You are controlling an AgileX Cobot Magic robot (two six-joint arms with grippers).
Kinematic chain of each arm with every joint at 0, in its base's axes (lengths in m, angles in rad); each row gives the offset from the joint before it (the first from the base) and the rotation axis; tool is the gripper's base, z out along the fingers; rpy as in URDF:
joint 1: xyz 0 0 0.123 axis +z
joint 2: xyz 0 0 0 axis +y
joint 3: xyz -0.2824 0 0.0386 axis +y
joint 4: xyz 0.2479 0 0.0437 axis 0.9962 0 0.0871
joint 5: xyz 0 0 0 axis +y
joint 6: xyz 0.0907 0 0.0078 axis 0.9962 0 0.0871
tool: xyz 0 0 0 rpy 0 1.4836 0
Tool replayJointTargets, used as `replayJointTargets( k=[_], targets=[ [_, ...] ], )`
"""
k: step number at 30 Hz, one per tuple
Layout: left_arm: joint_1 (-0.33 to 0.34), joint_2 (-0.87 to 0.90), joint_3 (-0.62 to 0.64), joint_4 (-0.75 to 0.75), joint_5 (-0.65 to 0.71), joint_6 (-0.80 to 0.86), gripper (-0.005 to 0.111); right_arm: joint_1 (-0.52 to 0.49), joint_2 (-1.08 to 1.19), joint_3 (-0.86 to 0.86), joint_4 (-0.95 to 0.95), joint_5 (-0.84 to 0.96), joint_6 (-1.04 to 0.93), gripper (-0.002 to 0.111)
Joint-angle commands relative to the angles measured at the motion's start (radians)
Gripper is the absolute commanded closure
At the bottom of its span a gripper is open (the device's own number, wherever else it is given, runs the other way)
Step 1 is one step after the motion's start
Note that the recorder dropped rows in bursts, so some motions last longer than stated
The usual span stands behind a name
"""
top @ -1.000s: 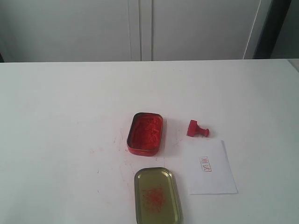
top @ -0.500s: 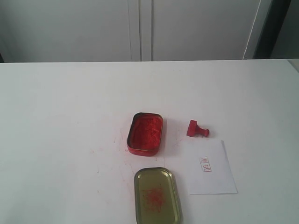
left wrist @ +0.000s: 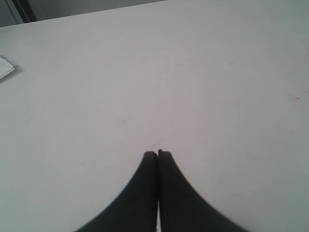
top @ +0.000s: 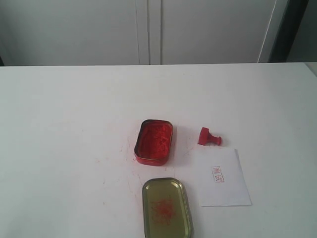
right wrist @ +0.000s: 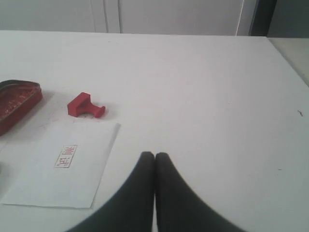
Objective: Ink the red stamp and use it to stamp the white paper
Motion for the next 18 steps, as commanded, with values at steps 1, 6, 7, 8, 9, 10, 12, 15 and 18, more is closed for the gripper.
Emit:
replayJointTargets(
  k=[1,6,7,8,9,10,12,15,18],
  targets=[
    [0.004,-0.003,0.003,-0.001,0.000,0.003,0.107,-0.003,-0.004,0.007,-0.009,-0.034,-0.009,0.108],
    [0.004,-0.003,0.003,-0.001,0.000,0.003,0.107,-0.003,-0.004,0.007,-0.009,-0.029,-0.009,0.108],
    [0.004,-0.003,0.003,-0.001,0.000,0.003,0.107,-0.003,-0.004,0.007,-0.009,-0.029,-0.009,0.108],
    [0.004,-0.003,0.003,-0.001,0.000,0.003,0.107,-0.003,-0.004,0.007,-0.009,-0.029,-0.009,0.108],
    [0.004,-0.003,0.003,-0.001,0.000,0.003,0.107,-0.003,-0.004,0.007,-0.009,-0.029,-0.009,0.108],
    [0.004,-0.003,0.003,-0.001,0.000,0.003,0.107,-0.003,-0.004,0.007,-0.009,-0.029,-0.009,0.108],
    [0.004,-0.003,0.003,-0.001,0.000,0.003,0.107,-0.003,-0.004,0.007,-0.009,-0.029,-0.009,0.108],
    [0.004,-0.003,0.003,-0.001,0.000,0.003,0.107,-0.003,-0.004,0.007,-0.009,-0.029,-0.009,0.108],
    [0.004,-0.003,0.003,-0.001,0.000,0.003,0.107,-0.003,-0.004,0.007,-0.009,-0.029,-0.009,0.108]
  ],
)
